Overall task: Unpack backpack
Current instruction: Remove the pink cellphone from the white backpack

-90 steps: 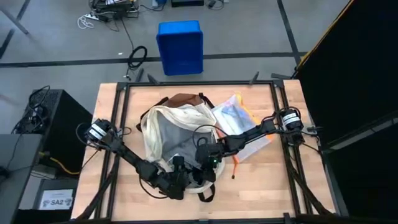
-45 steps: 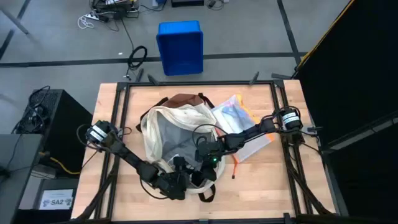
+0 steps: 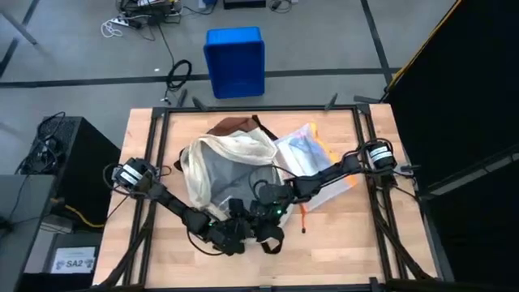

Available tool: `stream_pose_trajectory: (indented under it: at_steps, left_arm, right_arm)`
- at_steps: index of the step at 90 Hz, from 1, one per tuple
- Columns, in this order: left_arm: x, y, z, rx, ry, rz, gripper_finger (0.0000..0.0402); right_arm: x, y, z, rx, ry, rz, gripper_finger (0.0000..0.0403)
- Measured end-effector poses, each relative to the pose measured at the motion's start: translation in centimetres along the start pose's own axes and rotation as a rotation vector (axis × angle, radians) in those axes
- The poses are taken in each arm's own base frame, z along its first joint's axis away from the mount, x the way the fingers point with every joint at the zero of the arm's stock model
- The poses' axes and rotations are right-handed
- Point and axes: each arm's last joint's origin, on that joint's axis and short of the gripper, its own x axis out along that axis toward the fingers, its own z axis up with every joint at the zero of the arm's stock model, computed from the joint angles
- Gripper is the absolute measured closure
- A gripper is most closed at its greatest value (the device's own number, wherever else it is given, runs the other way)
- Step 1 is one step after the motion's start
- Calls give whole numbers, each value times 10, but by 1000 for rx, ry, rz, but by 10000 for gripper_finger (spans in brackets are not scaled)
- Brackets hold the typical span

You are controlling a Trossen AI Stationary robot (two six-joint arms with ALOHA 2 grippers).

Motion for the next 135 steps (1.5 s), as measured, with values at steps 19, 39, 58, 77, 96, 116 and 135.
stream_pose_trajectory:
  at_steps: [19,39,58,77,96,116,135]
  left_arm:
    - [-16,0,17,26,31,-64,389]
    - [-52,6,42,23,13,-131,399]
    - [-72,20,52,9,-32,-89,401]
    - [-82,45,55,-42,0,-16,401]
    - [-83,63,58,-71,13,6,401]
    - [-78,69,69,-100,-51,-13,401]
    - [-76,74,75,-93,-96,-19,401]
  right_arm:
    - [-11,12,6,-32,-9,21,276]
    - [-32,33,15,-121,-60,-32,281]
    - [-52,60,17,-310,-121,-132,282]
    - [-51,92,3,-683,-152,-360,283]
    - [-37,104,-13,-824,-203,-733,270]
    - [-39,96,-10,-746,-243,-830,247]
    - [-42,90,-7,-724,-236,-826,253]
